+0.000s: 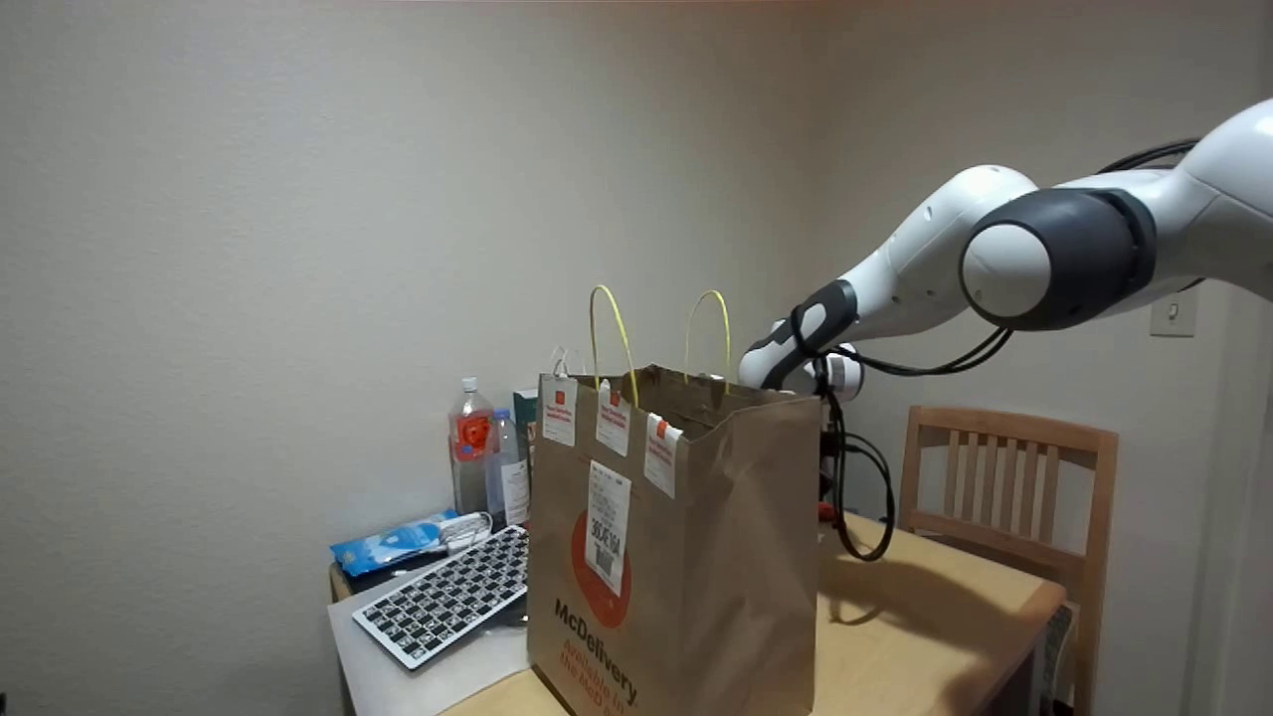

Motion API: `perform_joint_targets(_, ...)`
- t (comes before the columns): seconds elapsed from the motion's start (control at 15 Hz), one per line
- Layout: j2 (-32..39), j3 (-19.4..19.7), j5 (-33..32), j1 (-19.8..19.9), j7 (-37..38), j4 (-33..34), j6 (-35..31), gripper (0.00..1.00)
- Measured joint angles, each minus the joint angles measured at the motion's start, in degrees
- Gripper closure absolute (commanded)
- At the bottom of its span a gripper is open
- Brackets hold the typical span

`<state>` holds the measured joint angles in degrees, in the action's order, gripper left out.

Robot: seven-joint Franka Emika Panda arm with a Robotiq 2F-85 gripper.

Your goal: Pick up the orange object on the table and put it in the paper bag

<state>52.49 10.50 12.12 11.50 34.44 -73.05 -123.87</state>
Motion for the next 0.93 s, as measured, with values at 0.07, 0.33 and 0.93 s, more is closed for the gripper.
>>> perform_joint_targets(0.07, -0.69, -0.16, 0.0, -0.1, -0.2, -1.14, -0.2, 0.97)
perform_joint_targets(0.33, -2.84, -0.67, 0.0, -0.35, -0.22, -4.14, -0.22, 0.97)
perform_joint_targets(0.93, -4.46, -0.75, 0.0, -0.48, -0.22, -6.25, -0.38, 0.97)
